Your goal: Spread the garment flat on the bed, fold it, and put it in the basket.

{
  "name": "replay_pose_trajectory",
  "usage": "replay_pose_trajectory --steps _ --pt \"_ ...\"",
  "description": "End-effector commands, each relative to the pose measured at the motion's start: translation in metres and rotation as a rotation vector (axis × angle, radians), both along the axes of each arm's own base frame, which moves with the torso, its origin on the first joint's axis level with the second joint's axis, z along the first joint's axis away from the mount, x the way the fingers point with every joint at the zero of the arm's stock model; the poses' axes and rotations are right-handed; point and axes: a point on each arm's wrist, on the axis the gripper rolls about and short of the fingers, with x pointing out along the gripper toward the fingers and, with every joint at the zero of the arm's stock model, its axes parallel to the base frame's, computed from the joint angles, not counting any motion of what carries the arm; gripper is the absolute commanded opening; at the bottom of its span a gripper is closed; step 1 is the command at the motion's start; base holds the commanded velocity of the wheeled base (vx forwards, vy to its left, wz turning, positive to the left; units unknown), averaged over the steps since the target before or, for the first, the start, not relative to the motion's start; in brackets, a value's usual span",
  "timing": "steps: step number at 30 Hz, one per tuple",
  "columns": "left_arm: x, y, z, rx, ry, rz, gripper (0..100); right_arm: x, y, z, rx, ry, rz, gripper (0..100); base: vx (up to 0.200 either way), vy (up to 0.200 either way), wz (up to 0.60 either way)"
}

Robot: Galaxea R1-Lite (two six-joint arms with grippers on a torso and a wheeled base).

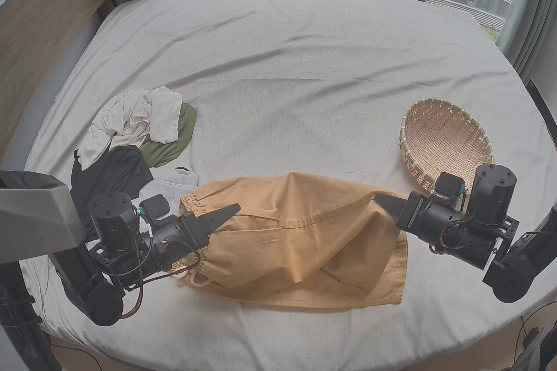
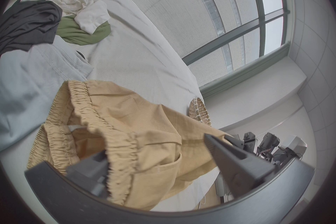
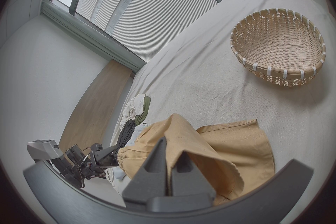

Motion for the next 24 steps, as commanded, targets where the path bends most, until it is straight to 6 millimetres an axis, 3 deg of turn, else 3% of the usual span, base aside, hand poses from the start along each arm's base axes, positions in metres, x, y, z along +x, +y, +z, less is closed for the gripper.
replay_pose_trajectory --steps 1,8,9,18,22,24 --pt "-0.006 -0.004 -0.008 0.025 0.022 -0.028 100 0.0 0.0 0.0 0.0 -0.001 -0.001 0 0.0 0.0 0.0" --pt "-0.003 -0.009 -0.009 0.027 0.013 -0.036 100 0.0 0.0 0.0 0.002 -0.002 -0.001 0 0.0 0.0 0.0" --pt "-0.003 -0.009 -0.009 0.027 0.013 -0.036 0 0.0 0.0 0.0 0.002 0.0 -0.001 0 0.0 0.0 0.0" --pt "-0.004 -0.009 -0.011 0.031 0.02 -0.037 0 0.001 0.0 0.001 0.004 -0.006 -0.001 0 0.0 0.0 0.0" --pt "-0.004 -0.007 -0.002 0.019 -0.009 -0.029 0 0.001 0.0 0.003 0.005 -0.011 -0.001 0 0.0 0.0 0.0" --pt "-0.004 -0.001 0.014 -0.006 -0.059 -0.014 0 0.001 0.0 0.005 0.008 -0.018 0.001 0 0.0 0.0 0.0"
